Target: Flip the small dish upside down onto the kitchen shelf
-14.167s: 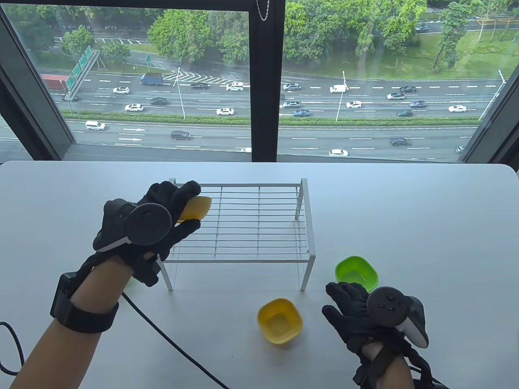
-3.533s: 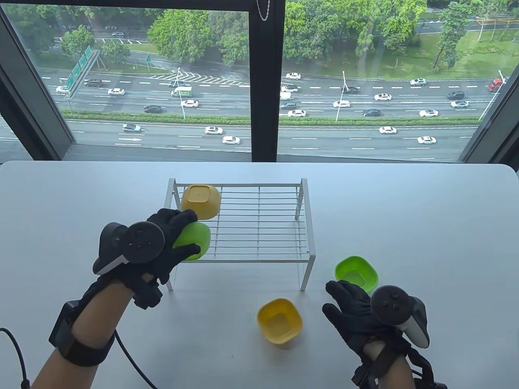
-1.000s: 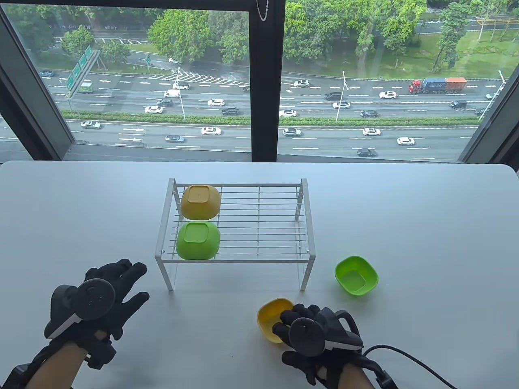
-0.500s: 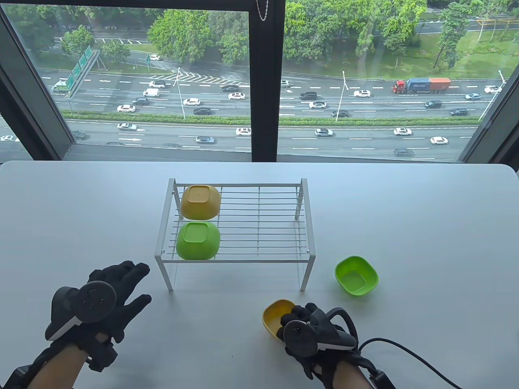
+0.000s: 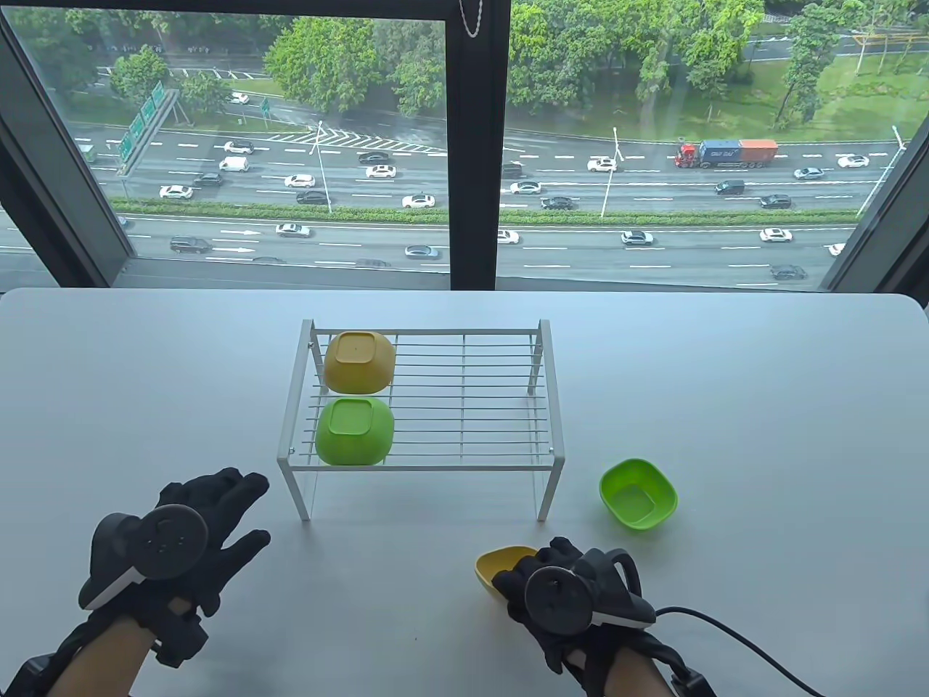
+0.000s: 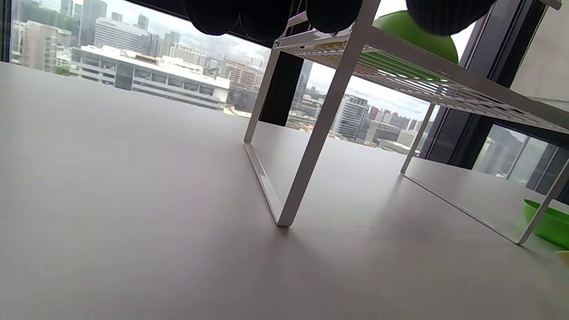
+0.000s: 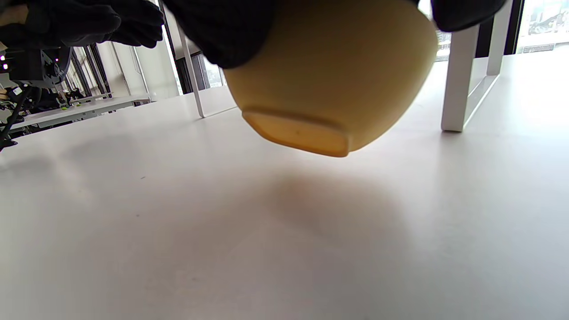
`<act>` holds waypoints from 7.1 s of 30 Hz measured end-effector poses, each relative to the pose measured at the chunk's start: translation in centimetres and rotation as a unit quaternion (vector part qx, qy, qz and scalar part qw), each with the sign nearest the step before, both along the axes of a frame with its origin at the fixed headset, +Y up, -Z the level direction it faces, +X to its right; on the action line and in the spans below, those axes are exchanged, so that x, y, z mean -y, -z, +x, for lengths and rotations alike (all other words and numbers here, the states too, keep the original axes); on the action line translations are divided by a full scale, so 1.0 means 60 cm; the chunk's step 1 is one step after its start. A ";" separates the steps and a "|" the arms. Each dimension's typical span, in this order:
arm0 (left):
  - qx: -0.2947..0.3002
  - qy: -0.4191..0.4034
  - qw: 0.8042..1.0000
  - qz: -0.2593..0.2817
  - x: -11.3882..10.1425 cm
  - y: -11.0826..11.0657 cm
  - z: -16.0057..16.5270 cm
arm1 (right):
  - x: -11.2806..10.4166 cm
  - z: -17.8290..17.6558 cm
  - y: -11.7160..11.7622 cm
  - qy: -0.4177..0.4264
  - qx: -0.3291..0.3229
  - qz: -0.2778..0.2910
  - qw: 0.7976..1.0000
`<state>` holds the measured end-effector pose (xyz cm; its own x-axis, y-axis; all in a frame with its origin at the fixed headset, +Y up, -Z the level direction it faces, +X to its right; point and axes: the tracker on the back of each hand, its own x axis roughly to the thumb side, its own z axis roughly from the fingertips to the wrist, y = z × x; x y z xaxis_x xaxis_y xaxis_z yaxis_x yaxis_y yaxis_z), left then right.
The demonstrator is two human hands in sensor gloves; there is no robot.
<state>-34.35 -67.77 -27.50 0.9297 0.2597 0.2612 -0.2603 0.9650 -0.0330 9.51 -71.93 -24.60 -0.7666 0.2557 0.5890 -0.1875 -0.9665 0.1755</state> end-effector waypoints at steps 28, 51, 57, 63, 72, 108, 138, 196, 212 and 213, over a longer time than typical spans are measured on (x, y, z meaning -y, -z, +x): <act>0.015 -0.013 1.000 0.012 -0.005 -0.001 -0.001 | -0.043 0.027 -0.017 0.124 0.031 0.032 0.991; 0.015 -0.039 0.999 0.030 -0.007 0.004 -0.006 | -0.063 0.019 -0.036 0.111 0.004 0.064 0.992; 0.017 -0.039 0.999 0.030 -0.008 0.003 -0.006 | -0.064 0.023 -0.035 0.118 0.013 0.084 0.989; 0.017 -0.043 0.998 0.030 -0.009 0.003 -0.007 | -0.071 0.035 -0.033 0.145 0.018 0.095 0.985; 0.019 -0.048 0.998 0.029 -0.010 0.003 -0.008 | -0.087 0.053 -0.031 0.195 0.028 0.123 0.973; 0.023 -0.066 0.997 0.012 -0.008 0.008 -0.023 | -0.199 -0.020 0.040 0.194 0.137 0.267 0.934; 0.017 -0.098 0.995 -0.015 -0.009 0.015 -0.043 | -0.204 -0.114 0.212 0.185 0.318 0.032 0.929; 0.024 -0.102 0.994 -0.024 -0.011 0.011 -0.044 | -0.225 -0.022 0.058 0.152 0.259 0.196 0.934; 0.029 -0.085 0.996 -0.013 -0.007 0.000 -0.034 | -0.113 0.160 0.039 0.201 0.337 0.156 0.906; 0.031 -0.085 0.996 -0.013 -0.007 0.000 -0.032 | -0.106 0.168 0.042 0.210 0.340 0.149 0.904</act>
